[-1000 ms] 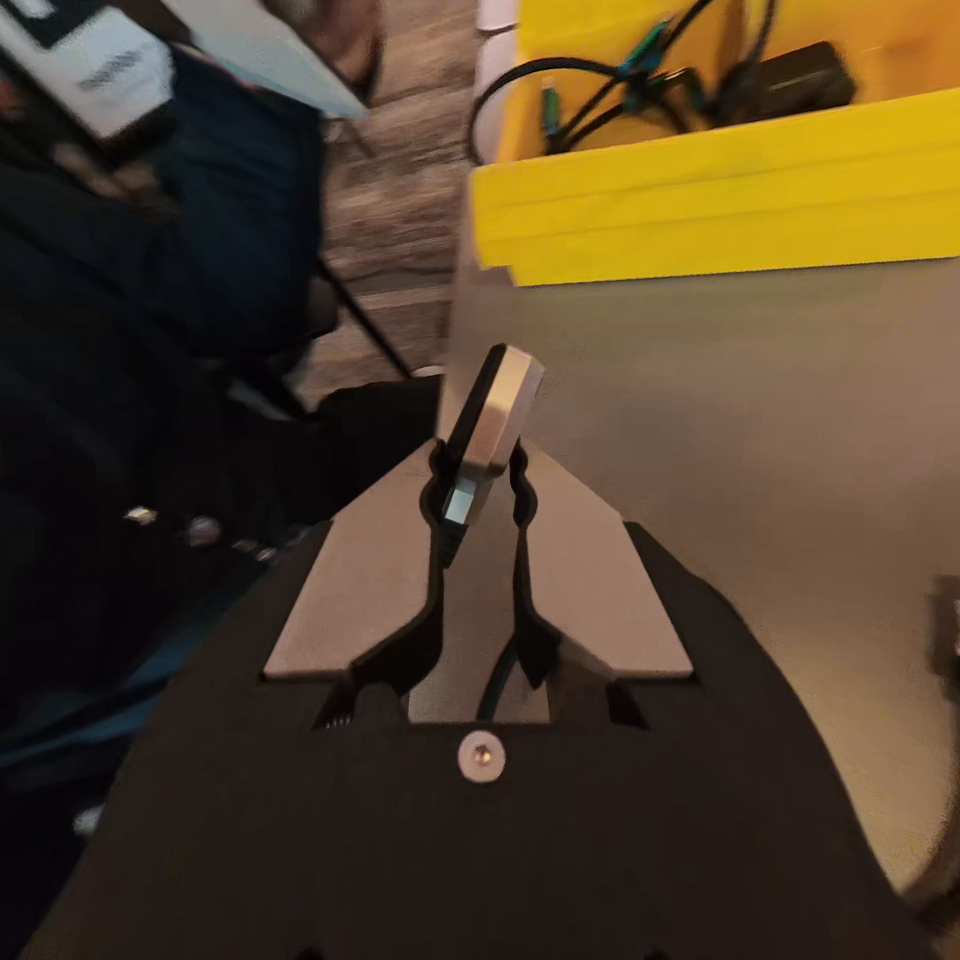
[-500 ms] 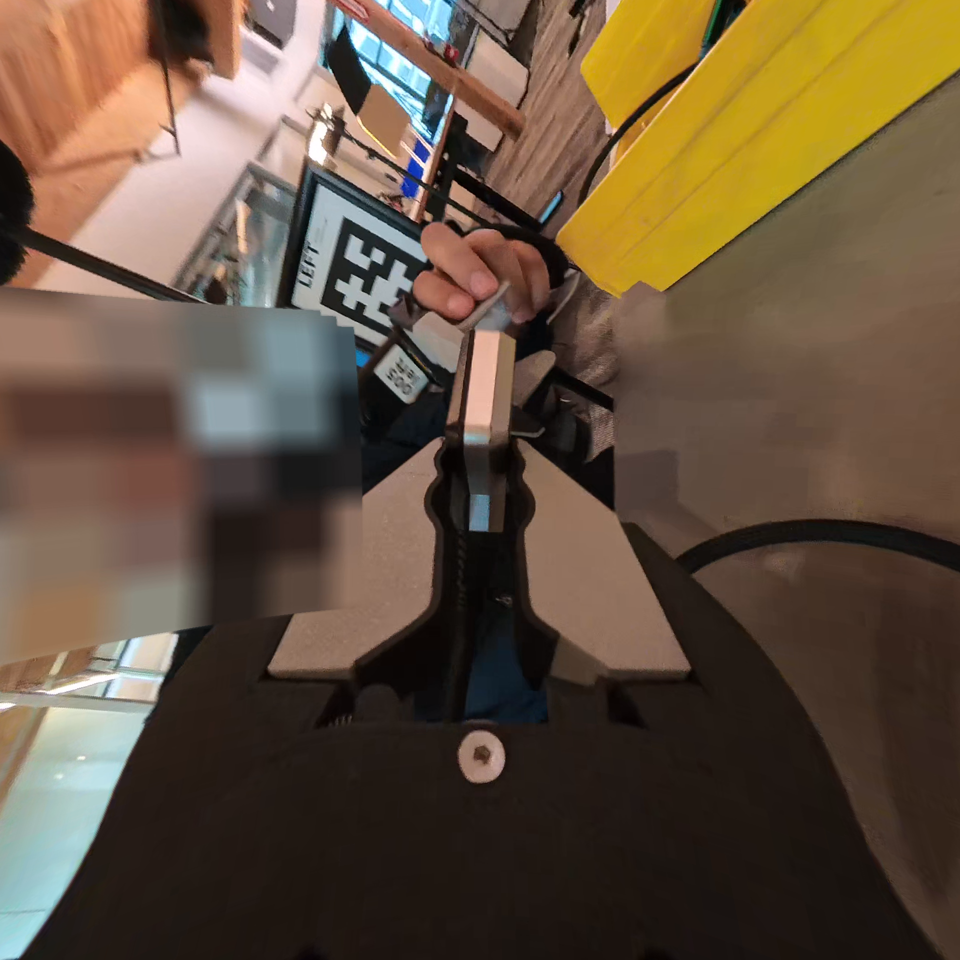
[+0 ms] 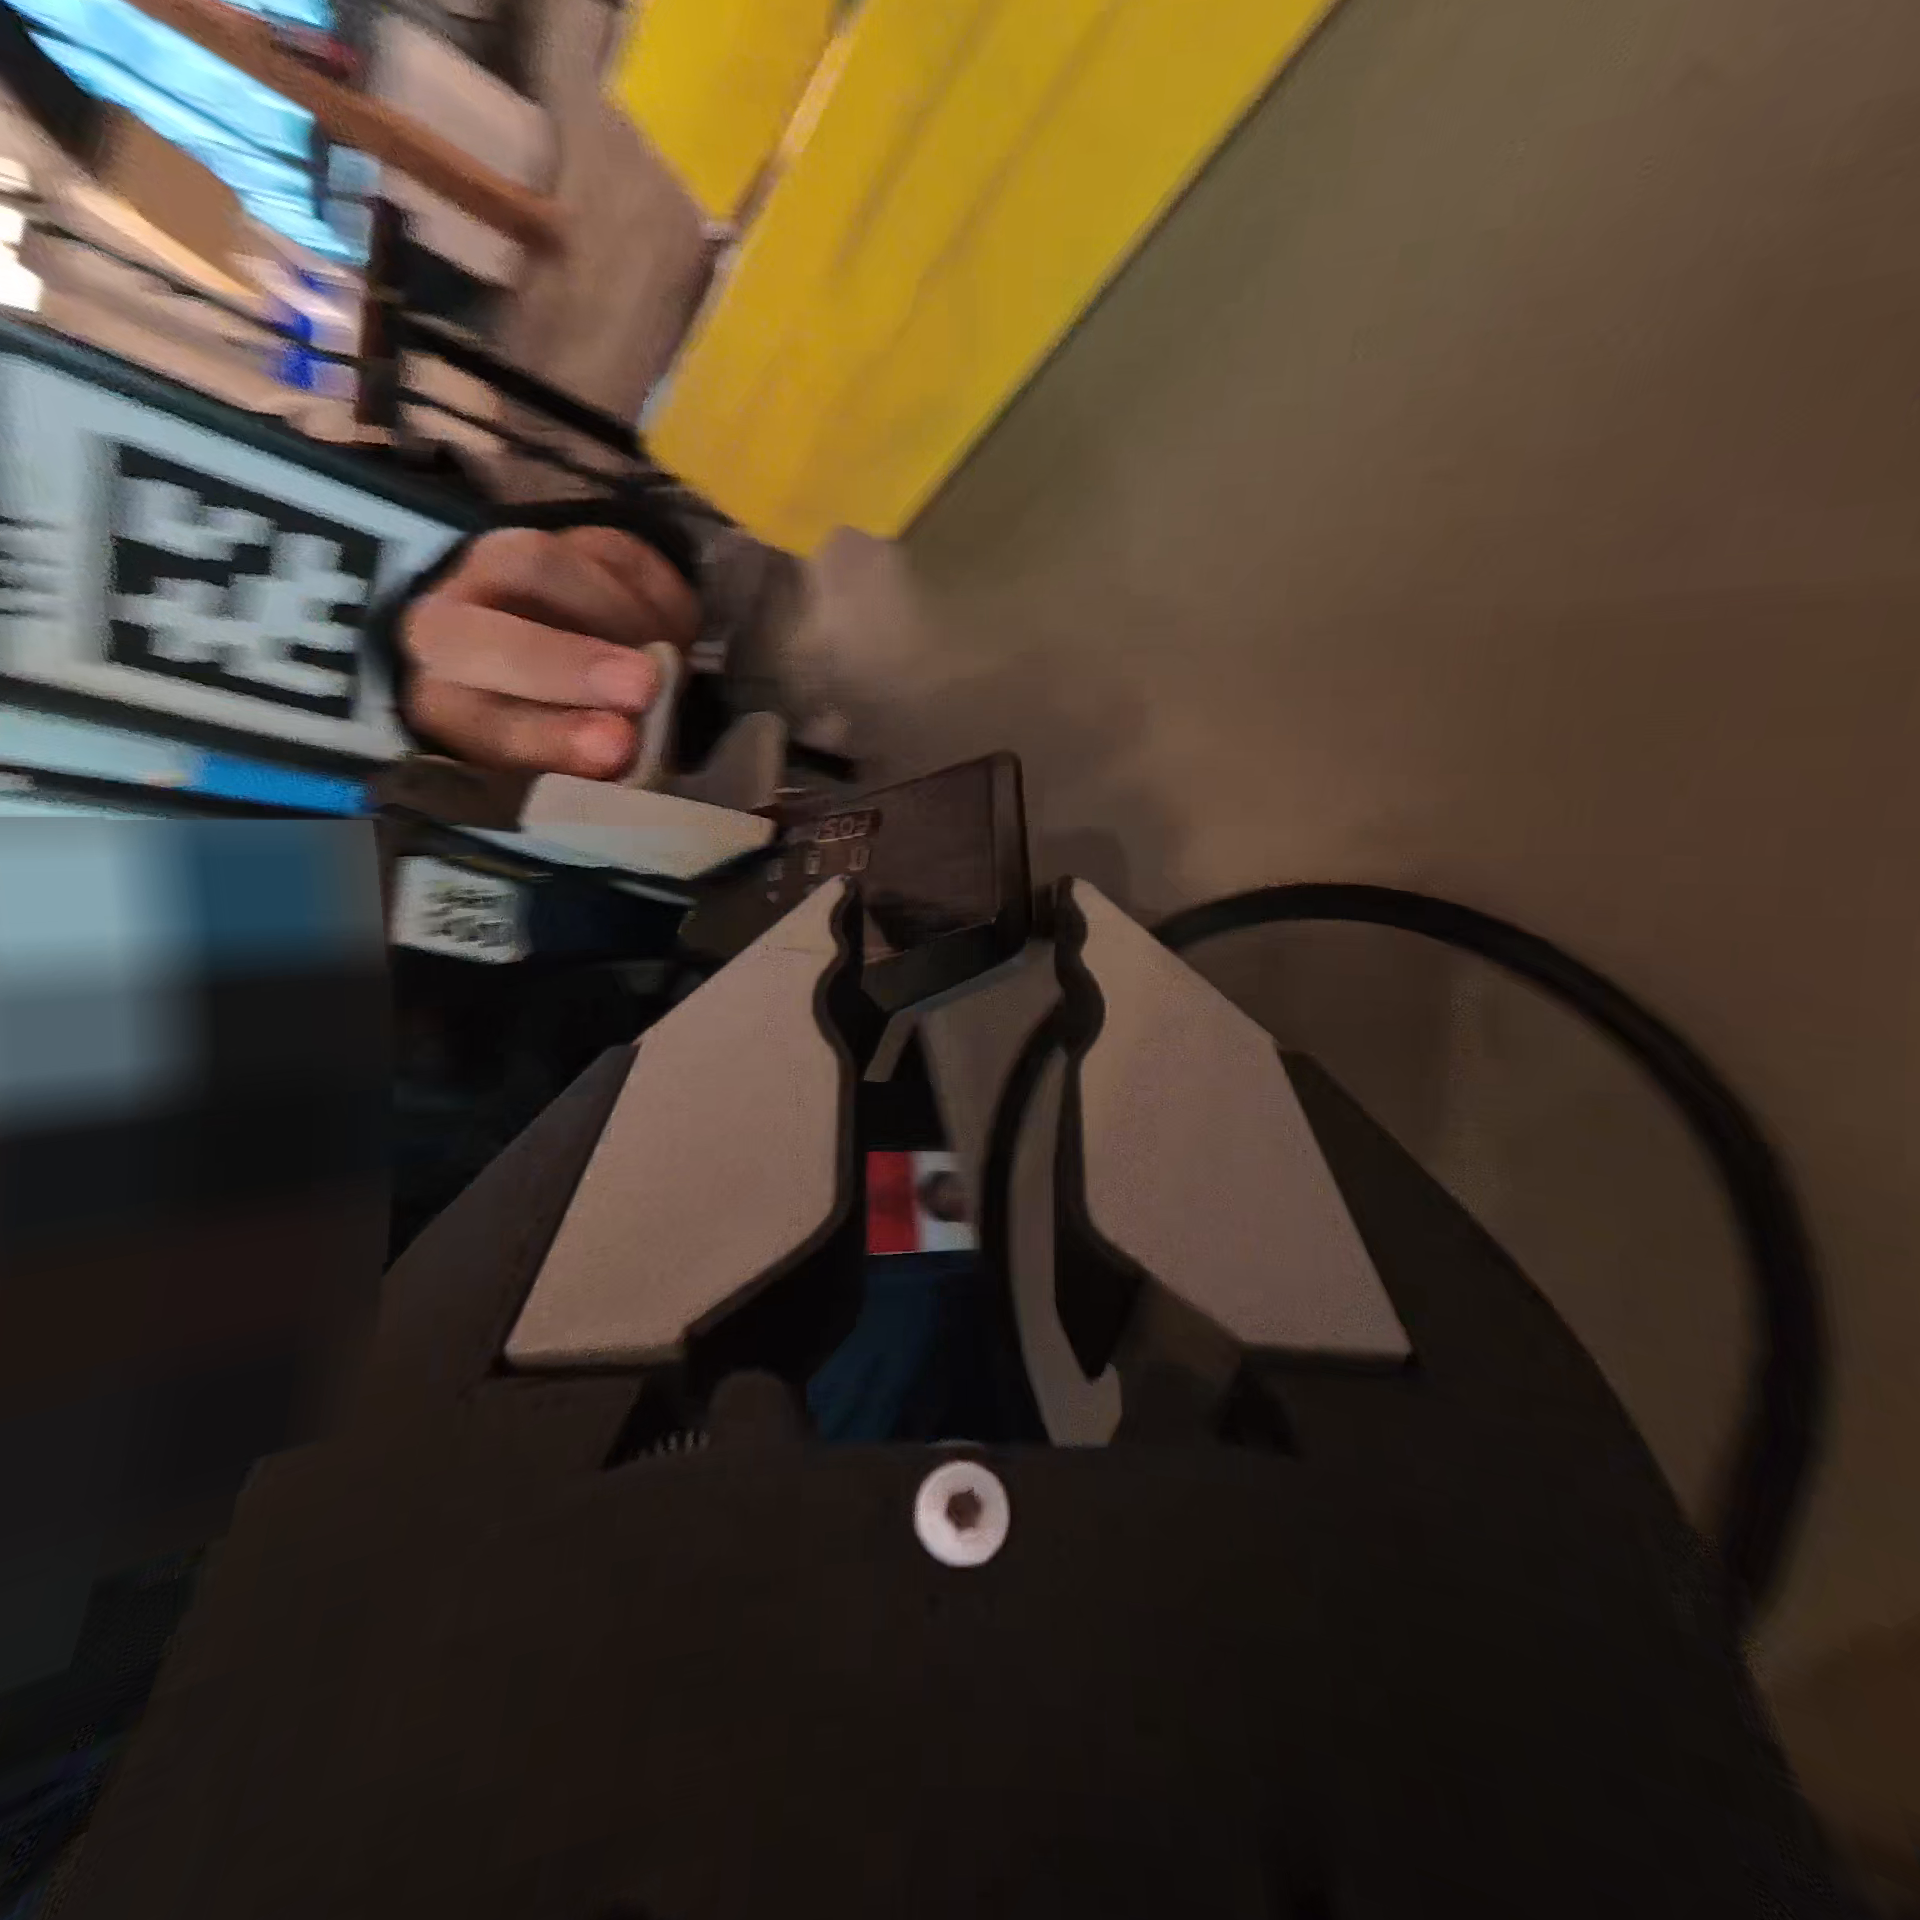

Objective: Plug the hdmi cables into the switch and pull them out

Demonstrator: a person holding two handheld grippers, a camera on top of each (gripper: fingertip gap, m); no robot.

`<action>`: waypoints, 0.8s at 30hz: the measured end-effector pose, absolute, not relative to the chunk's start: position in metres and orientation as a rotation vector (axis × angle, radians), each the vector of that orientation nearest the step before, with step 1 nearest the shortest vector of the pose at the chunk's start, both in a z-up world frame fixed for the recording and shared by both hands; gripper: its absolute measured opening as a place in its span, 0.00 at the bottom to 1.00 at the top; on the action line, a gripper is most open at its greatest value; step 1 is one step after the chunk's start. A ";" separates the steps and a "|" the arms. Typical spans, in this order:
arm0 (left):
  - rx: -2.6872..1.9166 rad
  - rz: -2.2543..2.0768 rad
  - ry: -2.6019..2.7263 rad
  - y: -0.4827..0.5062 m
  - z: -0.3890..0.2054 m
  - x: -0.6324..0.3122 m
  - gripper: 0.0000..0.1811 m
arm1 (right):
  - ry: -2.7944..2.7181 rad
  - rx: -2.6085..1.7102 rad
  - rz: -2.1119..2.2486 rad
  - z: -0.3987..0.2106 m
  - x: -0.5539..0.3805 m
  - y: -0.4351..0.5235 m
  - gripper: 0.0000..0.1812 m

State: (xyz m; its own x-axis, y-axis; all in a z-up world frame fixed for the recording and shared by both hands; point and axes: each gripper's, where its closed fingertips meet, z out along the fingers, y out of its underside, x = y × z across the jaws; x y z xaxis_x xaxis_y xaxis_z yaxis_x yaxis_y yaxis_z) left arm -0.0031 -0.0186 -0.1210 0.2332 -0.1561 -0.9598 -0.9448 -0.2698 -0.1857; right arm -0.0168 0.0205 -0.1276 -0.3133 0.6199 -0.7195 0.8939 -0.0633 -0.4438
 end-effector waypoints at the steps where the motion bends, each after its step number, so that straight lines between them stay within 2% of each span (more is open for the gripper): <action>1: -1.702 1.098 1.049 -0.019 -0.130 -0.007 0.11 | 2.003 1.698 -1.281 -0.130 -0.019 0.028 0.18; 6: -1.853 1.091 1.057 -0.020 -0.158 -0.025 0.09 | 2.237 1.699 -1.323 -0.105 -0.009 0.012 0.22; 9: -1.866 1.105 1.046 -0.020 -0.159 -0.029 0.09 | 2.377 1.811 -1.030 -0.140 0.012 0.007 0.26; 13: -1.900 1.089 1.042 -0.025 -0.161 -0.035 0.09 | 2.572 1.970 -0.758 -0.171 0.031 0.021 0.22; 14: -1.917 1.083 1.046 -0.028 -0.162 -0.037 0.09 | 2.629 1.990 -0.682 -0.176 0.035 0.028 0.18; 16: -1.937 1.050 1.072 -0.034 -0.166 -0.036 0.09 | 2.728 1.950 -0.534 -0.190 0.040 0.038 0.18; 19: -1.956 1.031 1.134 -0.037 -0.172 -0.027 0.09 | 2.768 1.907 -0.362 -0.211 0.039 0.056 0.28; 21: -1.960 1.069 1.184 -0.037 -0.176 -0.023 0.09 | 2.727 1.891 -0.378 -0.216 0.035 0.060 0.26; 24: -1.981 1.076 1.217 -0.042 -0.176 -0.017 0.10 | 2.755 1.832 -0.370 -0.217 0.025 0.069 0.31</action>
State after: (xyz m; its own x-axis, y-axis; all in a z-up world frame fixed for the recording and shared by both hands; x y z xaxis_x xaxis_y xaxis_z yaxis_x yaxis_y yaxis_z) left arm -0.0174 -0.0422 -0.1759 0.2619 -0.4442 -0.8568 -0.9048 -0.4219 -0.0578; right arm 0.0251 0.0686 -0.2167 -0.3820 0.9236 0.0328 0.8821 0.3750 -0.2850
